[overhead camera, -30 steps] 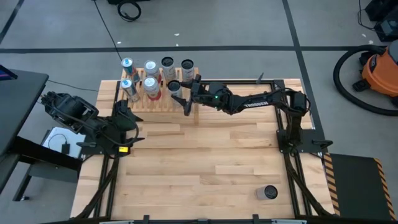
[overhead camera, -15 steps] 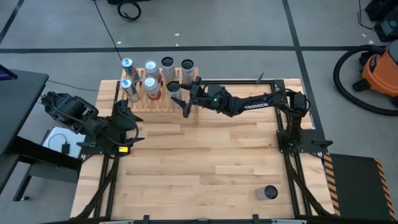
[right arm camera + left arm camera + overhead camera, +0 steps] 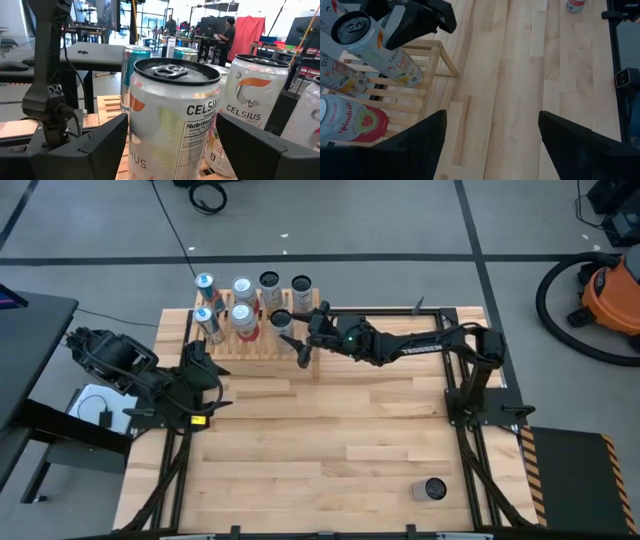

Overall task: Place canned beverage on shelf
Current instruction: Put the white and yellow soda can on the shelf aligned with the other white and yellow soda can

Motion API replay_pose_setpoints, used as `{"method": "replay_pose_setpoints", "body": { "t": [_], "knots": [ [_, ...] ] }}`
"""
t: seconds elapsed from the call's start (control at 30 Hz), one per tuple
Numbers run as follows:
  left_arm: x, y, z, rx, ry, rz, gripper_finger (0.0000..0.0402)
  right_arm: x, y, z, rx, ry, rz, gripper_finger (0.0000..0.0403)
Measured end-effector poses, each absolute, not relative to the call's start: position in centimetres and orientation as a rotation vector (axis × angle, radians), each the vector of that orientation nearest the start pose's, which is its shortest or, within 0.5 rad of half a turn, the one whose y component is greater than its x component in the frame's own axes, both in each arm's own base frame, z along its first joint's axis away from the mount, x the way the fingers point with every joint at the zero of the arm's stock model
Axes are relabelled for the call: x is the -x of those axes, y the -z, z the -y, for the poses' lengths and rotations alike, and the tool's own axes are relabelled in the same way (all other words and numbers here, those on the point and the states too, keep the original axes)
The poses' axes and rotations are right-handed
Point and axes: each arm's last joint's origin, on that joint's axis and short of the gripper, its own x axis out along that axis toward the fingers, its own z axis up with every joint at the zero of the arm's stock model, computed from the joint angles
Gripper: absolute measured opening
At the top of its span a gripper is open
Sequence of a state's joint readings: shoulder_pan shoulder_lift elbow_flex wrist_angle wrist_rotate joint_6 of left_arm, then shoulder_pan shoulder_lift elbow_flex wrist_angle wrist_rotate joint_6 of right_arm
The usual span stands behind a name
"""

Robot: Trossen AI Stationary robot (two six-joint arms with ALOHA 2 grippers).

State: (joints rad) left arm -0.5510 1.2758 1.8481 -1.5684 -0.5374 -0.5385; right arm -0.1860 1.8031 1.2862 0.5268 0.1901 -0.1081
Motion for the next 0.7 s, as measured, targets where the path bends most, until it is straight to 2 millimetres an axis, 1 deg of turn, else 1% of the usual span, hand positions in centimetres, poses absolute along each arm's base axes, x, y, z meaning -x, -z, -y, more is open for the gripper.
{"method": "replay_pose_setpoints", "body": {
  "t": [0.2, 0.47, 0.7],
  "knots": [
    [-15.01, -46.15, 7.49, -0.010, -0.212, -0.815, 0.0316, -40.65, -29.70, 8.14, 0.097, 0.374, -0.043, 0.0312],
    [-15.01, -46.15, 7.48, -0.010, -0.212, -0.815, 0.0316, -40.63, -29.24, 8.14, 0.097, 0.371, -0.091, 0.0312],
    [-15.02, -46.15, 7.48, -0.010, -0.213, -0.815, 0.0316, -40.64, -29.23, 8.12, 0.099, 0.362, -0.092, 0.0312]
  ]
}}
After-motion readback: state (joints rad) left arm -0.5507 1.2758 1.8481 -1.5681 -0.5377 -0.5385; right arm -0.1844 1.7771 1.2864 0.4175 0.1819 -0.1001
